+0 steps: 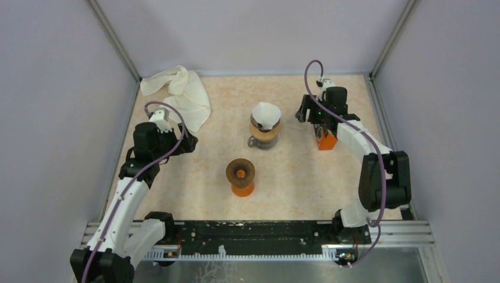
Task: Place the coffee filter in the dripper
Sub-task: Pick up the coffee dripper from the center of the board.
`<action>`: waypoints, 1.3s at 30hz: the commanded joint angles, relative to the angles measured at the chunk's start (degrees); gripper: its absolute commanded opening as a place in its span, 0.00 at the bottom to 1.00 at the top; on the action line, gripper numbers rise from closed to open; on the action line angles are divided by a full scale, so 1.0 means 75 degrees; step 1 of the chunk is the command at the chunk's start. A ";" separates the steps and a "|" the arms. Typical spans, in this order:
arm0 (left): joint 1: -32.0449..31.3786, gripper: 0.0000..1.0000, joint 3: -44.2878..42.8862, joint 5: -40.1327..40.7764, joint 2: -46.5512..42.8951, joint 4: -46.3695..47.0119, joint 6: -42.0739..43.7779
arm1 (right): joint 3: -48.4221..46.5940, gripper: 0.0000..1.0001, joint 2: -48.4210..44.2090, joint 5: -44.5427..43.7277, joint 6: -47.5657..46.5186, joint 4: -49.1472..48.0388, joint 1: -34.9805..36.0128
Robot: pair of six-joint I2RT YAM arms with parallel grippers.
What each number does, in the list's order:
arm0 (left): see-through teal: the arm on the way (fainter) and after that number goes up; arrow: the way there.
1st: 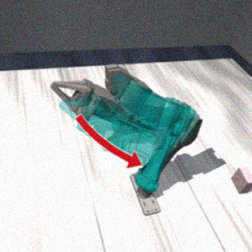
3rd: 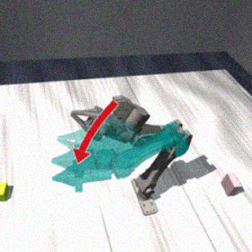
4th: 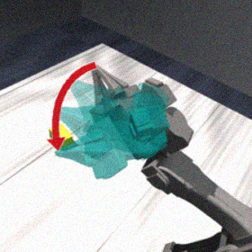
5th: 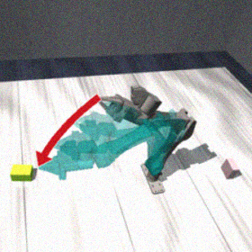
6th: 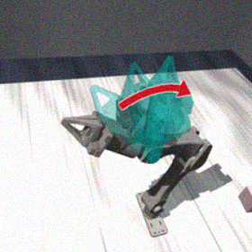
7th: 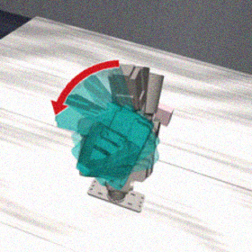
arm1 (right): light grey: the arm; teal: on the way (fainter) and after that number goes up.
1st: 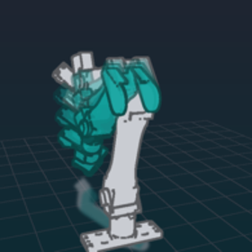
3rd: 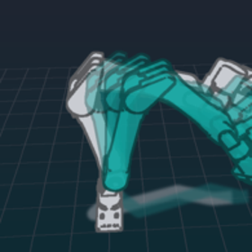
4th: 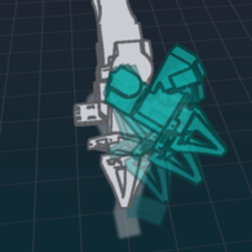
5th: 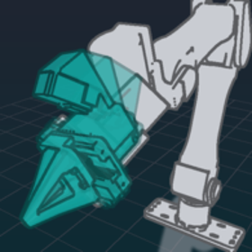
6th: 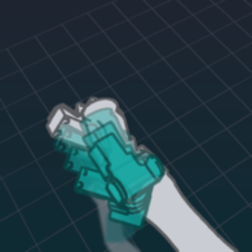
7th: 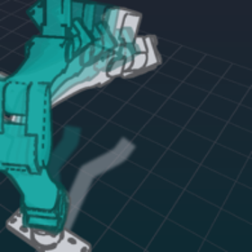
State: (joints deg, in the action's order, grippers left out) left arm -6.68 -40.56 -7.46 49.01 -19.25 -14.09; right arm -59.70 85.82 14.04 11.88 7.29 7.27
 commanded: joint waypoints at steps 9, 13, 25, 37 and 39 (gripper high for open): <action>0.0096 1.00 0.0040 -0.0296 0.0110 0.0199 0.0085 | -0.1077 0.57 0.1985 0.0956 0.0000 -0.1041 -0.0132; 0.0121 0.99 0.0029 -0.0355 0.0130 0.0199 0.0100 | -0.1227 0.49 0.2258 0.1233 0.0007 -0.1113 -0.0125; 0.0164 0.99 0.0040 -0.0414 0.0113 0.0211 0.0104 | -0.1438 0.10 0.2452 0.1471 -0.0073 -0.0913 -0.0125; 0.0175 0.99 0.0044 -0.0788 0.0106 0.0267 0.0133 | -0.1361 0.00 0.1260 0.0740 -0.0353 -0.0183 -0.0078; 0.0175 1.00 0.0056 -0.0829 0.0070 0.0318 0.0140 | -0.1354 0.00 0.0876 0.0548 -0.0407 -0.0005 0.0011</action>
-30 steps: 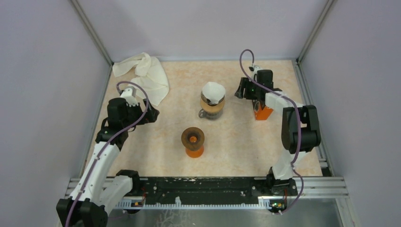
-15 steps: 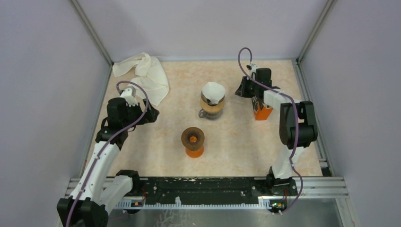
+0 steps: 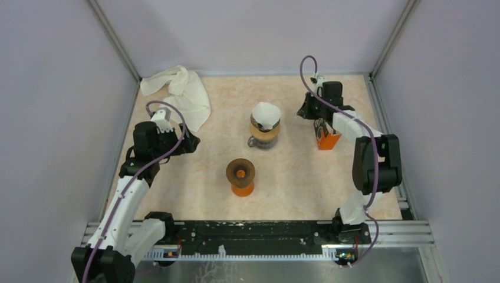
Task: Place the coffee filter in the dripper
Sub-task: Pick up the coffee dripper from the center of the board.
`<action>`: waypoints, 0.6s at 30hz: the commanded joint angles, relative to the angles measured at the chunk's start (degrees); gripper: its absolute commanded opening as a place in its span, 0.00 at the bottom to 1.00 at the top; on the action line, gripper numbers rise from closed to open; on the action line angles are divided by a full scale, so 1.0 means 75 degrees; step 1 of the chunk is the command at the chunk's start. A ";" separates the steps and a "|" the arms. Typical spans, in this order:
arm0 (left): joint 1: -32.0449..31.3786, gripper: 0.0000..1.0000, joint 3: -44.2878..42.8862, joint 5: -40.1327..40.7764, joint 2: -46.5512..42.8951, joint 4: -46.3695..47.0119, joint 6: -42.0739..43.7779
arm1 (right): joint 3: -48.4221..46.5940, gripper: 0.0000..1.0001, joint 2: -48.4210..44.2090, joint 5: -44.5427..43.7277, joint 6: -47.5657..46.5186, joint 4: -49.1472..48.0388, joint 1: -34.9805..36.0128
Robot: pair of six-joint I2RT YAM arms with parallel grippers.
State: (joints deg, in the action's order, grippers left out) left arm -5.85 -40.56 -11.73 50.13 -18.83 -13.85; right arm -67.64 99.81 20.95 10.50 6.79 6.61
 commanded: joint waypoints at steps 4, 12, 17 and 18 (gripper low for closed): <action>0.0058 1.00 0.0100 -0.0360 -0.0109 0.0306 0.0095 | -0.0368 0.00 -0.1460 -0.0880 -0.0367 0.0605 0.0290; 0.0059 1.00 0.0134 -0.0584 -0.0223 0.0383 0.0008 | -0.0545 0.00 -0.2631 -0.1740 -0.0656 0.1870 0.0684; 0.0065 0.99 0.0149 -0.0725 -0.0262 0.0419 -0.0028 | -0.0579 0.00 -0.3347 -0.1994 -0.0604 0.2591 0.1008; 0.0062 0.99 0.0140 -0.0770 -0.0258 0.0414 -0.0032 | -0.0579 0.00 -0.3498 -0.2034 -0.0593 0.2706 0.1112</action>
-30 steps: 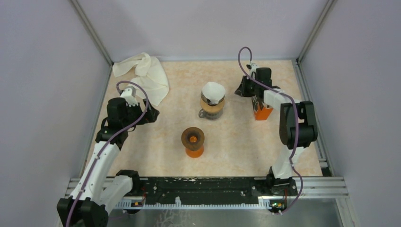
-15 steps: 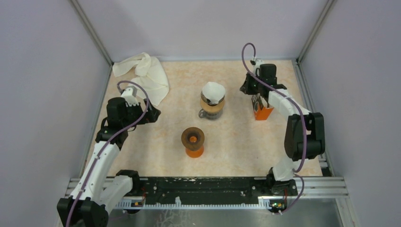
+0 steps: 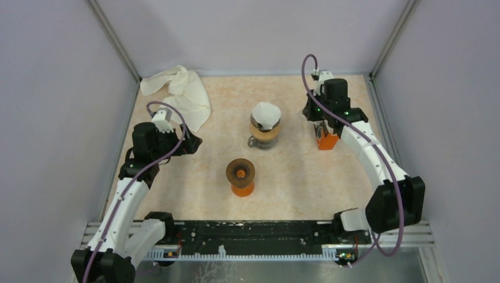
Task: Place the coffee filter in the dripper
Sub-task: Pick up the coffee dripper from the center of the board, then place the coffee dripper in the dripper holder.
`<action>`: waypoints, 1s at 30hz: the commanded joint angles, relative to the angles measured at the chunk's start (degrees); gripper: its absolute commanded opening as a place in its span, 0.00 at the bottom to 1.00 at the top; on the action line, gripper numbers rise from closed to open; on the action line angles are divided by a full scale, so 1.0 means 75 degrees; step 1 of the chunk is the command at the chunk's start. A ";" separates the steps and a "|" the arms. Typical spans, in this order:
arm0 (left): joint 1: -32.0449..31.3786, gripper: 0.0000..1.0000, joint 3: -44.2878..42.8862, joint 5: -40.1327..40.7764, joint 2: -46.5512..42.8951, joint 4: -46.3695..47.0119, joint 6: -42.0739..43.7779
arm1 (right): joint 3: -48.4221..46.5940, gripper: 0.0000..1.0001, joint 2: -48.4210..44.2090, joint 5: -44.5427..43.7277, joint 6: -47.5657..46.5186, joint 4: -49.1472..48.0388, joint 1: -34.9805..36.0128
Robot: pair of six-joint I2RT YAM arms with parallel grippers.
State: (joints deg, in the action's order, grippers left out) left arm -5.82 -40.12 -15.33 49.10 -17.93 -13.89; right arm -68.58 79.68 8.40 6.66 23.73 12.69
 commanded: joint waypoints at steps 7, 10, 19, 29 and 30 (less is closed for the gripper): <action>0.0062 1.00 0.0052 -0.0585 0.0036 0.0288 -0.0049 | -0.0872 0.00 -0.1332 -0.1169 -0.0329 0.1510 0.1432; 0.0061 1.00 0.0021 -0.0724 0.0123 0.0259 -0.0058 | -0.1161 0.00 -0.1383 -0.1648 -0.0395 0.1951 0.2167; 0.0062 1.00 -0.0041 -0.0907 0.0252 0.0171 -0.0035 | -0.2305 0.00 -0.1181 -0.2821 -0.0441 0.2946 0.4065; 0.0062 1.00 -0.0085 -0.0937 0.0368 0.0084 -0.0023 | -0.3148 0.00 -0.0365 -0.3138 -0.0655 0.3590 0.5925; 0.0060 1.00 -0.0085 -0.0925 0.0377 0.0083 -0.0022 | -0.3211 0.00 -0.0255 -0.3145 -0.0691 0.3632 0.6070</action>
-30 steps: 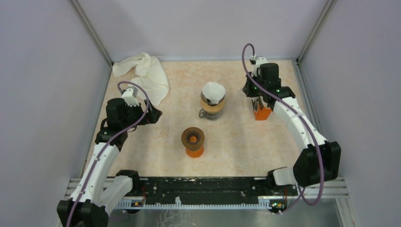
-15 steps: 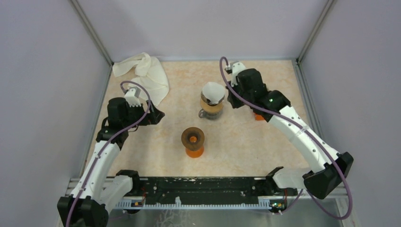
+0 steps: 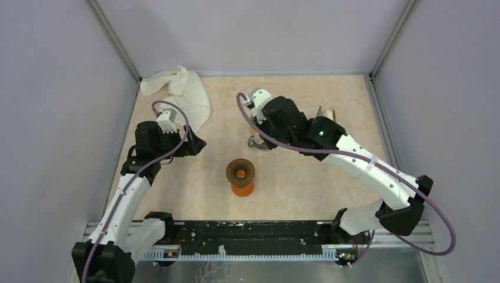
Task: Place the coffee filter in the dripper
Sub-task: Place the coffee dripper in the dripper holder.
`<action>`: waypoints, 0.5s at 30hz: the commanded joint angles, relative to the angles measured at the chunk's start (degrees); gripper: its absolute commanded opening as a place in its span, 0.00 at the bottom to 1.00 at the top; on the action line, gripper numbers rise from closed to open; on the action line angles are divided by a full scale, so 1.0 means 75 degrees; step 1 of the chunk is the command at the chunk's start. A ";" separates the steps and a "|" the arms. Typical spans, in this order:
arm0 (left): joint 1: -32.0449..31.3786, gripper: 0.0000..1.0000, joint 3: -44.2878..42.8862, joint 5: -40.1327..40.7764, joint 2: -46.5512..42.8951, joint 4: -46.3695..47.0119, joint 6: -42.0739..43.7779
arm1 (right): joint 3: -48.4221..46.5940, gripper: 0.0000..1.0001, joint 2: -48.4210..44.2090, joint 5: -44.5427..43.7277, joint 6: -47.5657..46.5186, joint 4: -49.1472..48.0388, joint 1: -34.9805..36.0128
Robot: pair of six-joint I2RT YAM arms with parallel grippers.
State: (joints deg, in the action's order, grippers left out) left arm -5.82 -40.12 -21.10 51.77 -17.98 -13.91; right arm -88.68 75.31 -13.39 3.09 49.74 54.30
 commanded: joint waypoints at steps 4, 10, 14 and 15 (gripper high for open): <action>0.0062 0.99 -0.0097 -0.0145 0.0065 0.0054 -0.0008 | -0.0713 0.00 0.0700 -0.0235 -0.0395 0.0328 0.1066; 0.0062 0.99 -0.0109 -0.0180 0.0157 0.0030 -0.0008 | -0.0828 0.00 0.1069 -0.0042 -0.0604 0.0453 0.1690; 0.0062 0.99 -0.0123 -0.0199 0.0188 0.0018 -0.0008 | -0.0861 0.00 0.1244 0.0008 -0.0739 0.0424 0.2025; 0.0062 1.00 -0.0124 -0.0204 0.0187 0.0018 -0.0005 | -0.0847 0.00 0.1279 0.0032 -0.0786 0.0374 0.2122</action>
State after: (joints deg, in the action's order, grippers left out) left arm -5.82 -40.12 -21.32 53.08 -18.04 -13.91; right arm -91.55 84.29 -13.19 -0.84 54.46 67.81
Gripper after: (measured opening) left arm 0.996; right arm 0.022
